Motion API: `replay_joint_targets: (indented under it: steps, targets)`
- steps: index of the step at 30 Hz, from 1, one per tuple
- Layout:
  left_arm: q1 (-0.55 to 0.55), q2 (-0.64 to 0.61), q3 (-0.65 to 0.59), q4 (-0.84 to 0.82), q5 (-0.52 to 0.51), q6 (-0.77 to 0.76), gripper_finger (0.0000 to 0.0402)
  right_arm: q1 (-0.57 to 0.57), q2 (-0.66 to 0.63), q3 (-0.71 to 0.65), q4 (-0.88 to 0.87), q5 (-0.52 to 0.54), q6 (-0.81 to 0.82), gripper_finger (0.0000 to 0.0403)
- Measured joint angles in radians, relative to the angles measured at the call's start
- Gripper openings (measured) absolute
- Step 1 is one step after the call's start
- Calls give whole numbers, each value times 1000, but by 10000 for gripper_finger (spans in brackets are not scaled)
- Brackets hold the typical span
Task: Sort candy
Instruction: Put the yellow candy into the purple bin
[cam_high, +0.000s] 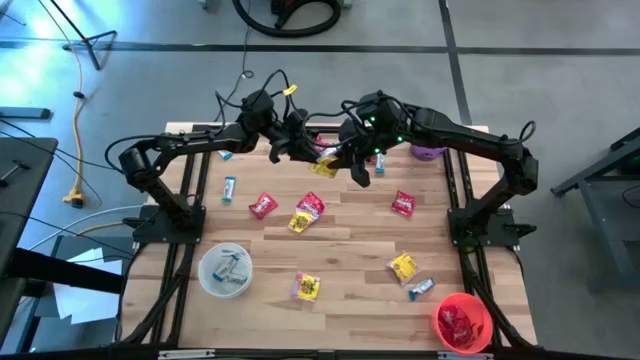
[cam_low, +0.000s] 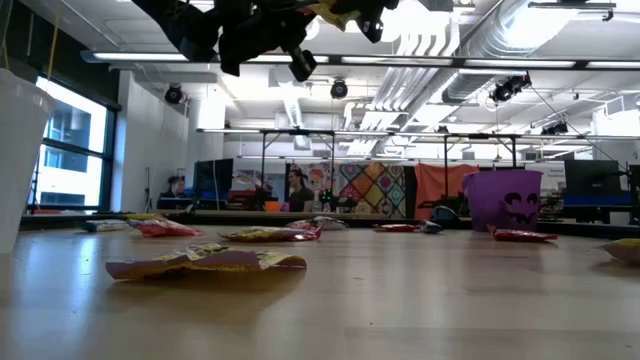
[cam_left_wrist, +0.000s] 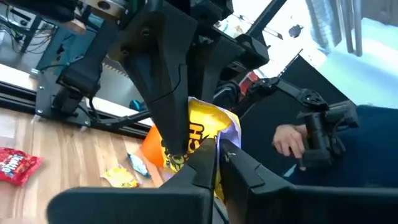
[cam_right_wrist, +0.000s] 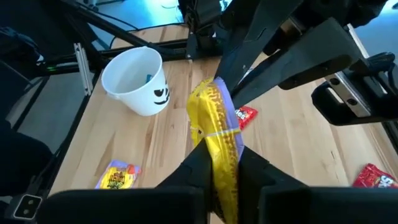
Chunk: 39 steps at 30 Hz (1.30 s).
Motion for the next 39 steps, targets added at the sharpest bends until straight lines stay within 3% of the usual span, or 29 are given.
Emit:
replay_joint_targets:
  steps: [11,18,27,32,39]
  targets:
    - [78,-39,1,-1,-115,74,77,-42,-74,0,-33,87,26,7]
    - [144,-50,1,-9,-147,186,87,-113,-156,0,-223,327,77,4]
    - [148,-50,1,-16,-263,347,59,-329,-176,0,-605,731,389,5]
    - [152,-50,1,-104,-334,438,32,-461,-175,-82,-581,766,430,5]
    - [152,-50,0,-274,-434,565,2,-598,-174,-313,-464,765,470,5]
